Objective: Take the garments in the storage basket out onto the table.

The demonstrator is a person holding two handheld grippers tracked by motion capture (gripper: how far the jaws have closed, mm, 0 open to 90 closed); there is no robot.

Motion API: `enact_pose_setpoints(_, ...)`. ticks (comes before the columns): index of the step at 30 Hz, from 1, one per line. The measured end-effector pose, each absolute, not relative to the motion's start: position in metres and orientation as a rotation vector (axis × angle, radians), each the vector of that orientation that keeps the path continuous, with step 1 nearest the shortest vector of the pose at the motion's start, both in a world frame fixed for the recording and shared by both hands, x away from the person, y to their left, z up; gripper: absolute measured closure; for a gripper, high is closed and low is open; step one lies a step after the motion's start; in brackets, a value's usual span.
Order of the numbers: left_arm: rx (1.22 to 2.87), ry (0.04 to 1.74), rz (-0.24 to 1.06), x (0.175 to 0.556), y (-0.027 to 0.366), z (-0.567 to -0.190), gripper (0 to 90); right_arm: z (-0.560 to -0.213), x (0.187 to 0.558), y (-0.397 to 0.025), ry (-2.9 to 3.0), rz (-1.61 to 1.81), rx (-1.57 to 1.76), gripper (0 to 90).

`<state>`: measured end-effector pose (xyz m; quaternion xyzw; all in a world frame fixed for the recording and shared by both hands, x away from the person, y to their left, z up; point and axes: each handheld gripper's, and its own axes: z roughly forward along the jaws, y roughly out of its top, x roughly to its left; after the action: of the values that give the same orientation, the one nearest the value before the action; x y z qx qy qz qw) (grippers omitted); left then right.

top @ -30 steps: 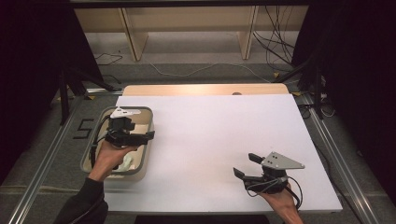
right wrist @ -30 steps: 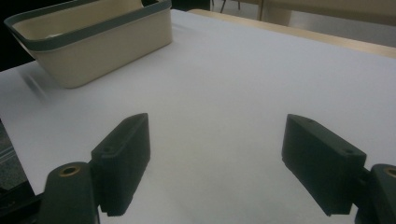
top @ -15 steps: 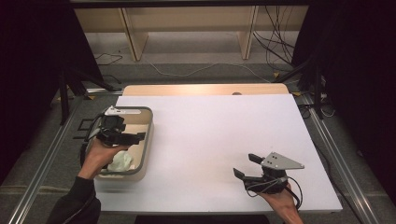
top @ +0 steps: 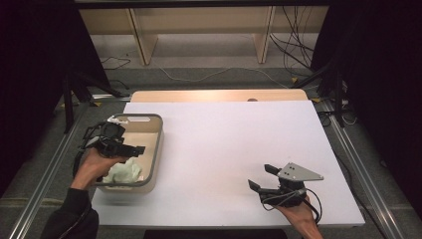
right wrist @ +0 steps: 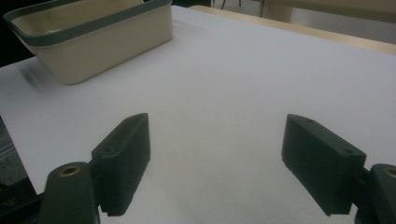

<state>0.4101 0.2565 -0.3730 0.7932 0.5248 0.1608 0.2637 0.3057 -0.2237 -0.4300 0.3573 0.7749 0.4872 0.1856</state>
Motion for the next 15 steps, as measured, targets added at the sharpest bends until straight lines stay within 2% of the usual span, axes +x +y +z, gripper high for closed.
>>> enact_pose_setpoints(15, 2.26, 1.52, 0.37, 0.416, 0.277, -0.394, 17.7, -0.432, 0.306, -0.222, 2.186, 1.375, 0.996, 24.7)
